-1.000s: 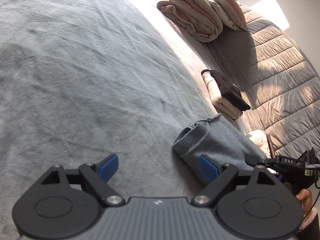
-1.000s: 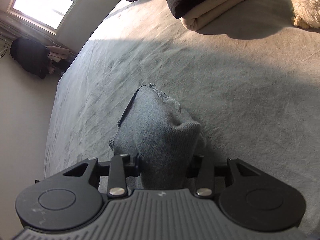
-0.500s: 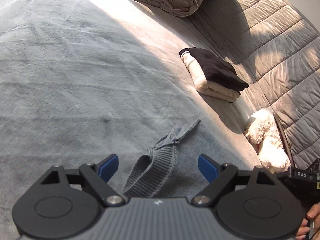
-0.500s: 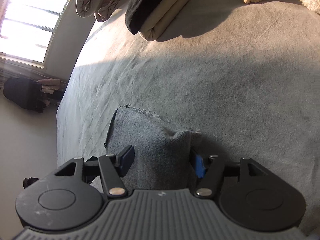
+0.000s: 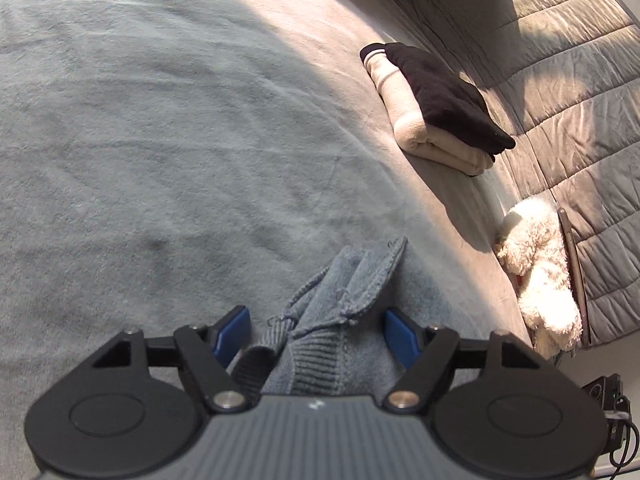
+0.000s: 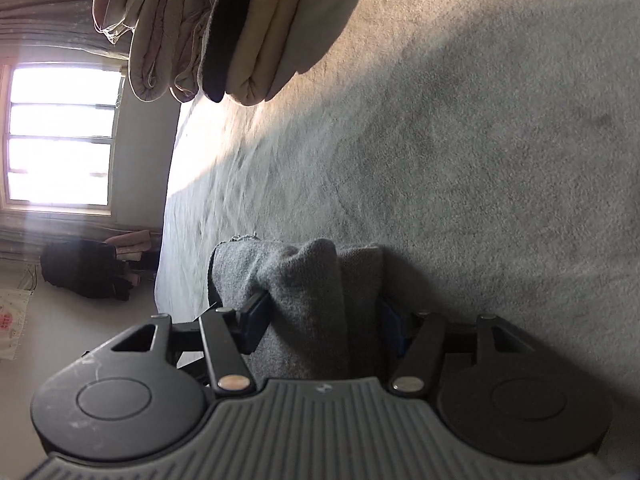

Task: Fold clothes
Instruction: 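Carry the held sweater with both grippers to the black and beige clothes stack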

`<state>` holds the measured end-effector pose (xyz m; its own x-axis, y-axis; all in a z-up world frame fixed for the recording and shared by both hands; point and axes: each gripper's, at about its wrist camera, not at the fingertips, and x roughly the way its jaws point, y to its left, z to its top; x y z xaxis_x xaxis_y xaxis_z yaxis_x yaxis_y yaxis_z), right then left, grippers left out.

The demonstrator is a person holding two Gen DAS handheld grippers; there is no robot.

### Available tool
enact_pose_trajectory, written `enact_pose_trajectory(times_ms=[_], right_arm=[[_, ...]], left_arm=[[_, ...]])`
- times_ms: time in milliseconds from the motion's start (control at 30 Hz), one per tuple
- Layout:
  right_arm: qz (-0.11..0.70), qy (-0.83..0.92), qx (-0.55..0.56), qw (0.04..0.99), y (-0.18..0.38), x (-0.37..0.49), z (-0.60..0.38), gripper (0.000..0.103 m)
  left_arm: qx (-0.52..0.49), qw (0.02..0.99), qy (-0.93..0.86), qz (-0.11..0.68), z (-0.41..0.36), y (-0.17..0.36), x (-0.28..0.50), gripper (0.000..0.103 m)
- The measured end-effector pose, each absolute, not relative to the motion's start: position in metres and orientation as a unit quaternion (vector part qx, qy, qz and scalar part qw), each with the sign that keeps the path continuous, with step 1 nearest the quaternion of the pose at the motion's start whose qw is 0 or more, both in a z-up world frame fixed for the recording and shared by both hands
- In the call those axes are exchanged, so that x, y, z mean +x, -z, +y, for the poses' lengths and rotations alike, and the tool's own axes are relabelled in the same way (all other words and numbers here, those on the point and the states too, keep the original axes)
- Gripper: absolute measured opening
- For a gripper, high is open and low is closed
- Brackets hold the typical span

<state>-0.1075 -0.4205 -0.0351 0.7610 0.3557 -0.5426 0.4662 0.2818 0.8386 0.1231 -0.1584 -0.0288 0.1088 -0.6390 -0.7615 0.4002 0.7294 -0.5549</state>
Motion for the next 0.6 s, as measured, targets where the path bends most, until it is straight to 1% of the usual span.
enact_pose_trajectory(times_ms=[67,133,167,200,233,433,600], right_arm=[[0.335,0.036,0.588,0.735,0.036,-0.103,-0.417,0.060],[0.329,0.033,0.583,0.742,0.037,-0.100,-0.416,0.058],[0.327,0.031,0.584,0.742,0.038,-0.099,-0.418,0.056],[0.325,0.029,0.585,0.742,0.039,-0.097,-0.419,0.052],[0.323,0.027,0.587,0.742,0.040,-0.096,-0.421,0.048],[0.346,0.011,0.572,0.744,0.022,-0.083,-0.435,0.040],[0.403,-0.015,0.509,0.761,-0.004,-0.036,-0.453,0.038]], left_arm=[[-0.100,0.734,0.364,0.565,-0.163,0.031,0.124,0.071],[-0.102,0.730,0.378,0.561,-0.164,0.032,0.124,0.043],[-0.107,0.728,0.379,0.561,-0.164,0.032,0.123,0.041],[-0.113,0.726,0.381,0.561,-0.163,0.033,0.123,0.033],[-0.119,0.726,0.380,0.561,-0.162,0.032,0.123,0.029],[-0.147,0.735,0.338,0.570,-0.156,0.017,0.110,0.025],[-0.155,0.751,0.311,0.561,-0.150,0.006,0.092,0.025]])
